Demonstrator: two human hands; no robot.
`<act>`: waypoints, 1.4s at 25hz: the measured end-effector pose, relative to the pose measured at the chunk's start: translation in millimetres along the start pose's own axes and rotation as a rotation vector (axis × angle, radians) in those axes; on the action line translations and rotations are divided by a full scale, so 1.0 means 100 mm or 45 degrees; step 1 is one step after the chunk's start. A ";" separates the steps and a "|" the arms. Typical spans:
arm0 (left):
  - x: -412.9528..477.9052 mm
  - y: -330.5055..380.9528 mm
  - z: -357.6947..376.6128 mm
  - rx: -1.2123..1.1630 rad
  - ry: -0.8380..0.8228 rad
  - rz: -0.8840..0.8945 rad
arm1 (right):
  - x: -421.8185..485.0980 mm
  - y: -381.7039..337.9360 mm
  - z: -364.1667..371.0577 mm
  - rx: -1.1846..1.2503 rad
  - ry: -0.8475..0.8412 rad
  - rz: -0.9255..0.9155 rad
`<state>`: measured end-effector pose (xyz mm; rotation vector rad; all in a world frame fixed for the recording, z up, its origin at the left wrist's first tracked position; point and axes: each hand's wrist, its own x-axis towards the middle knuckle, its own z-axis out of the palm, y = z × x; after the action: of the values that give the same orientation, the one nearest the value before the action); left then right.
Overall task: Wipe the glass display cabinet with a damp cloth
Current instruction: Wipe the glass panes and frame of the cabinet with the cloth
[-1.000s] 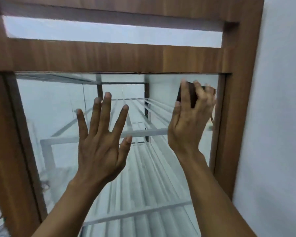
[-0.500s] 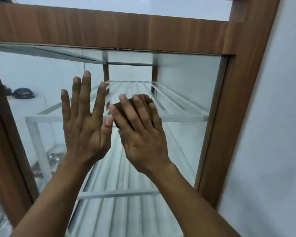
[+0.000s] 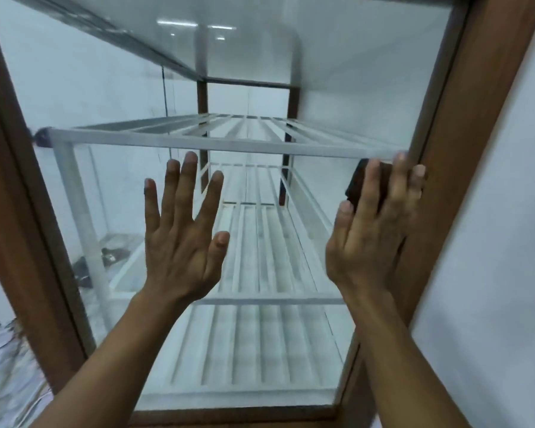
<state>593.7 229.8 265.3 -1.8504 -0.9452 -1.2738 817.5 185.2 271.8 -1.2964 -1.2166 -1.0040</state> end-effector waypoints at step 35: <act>-3.32 0.50 0.98 -0.008 0.105 0.026 | -4.42 0.20 0.27 -0.022 -0.295 -0.252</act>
<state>596.3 227.5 -84.8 -1.7936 -0.8772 -1.3319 777.0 163.4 -169.3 -1.3529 -1.5406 -1.0257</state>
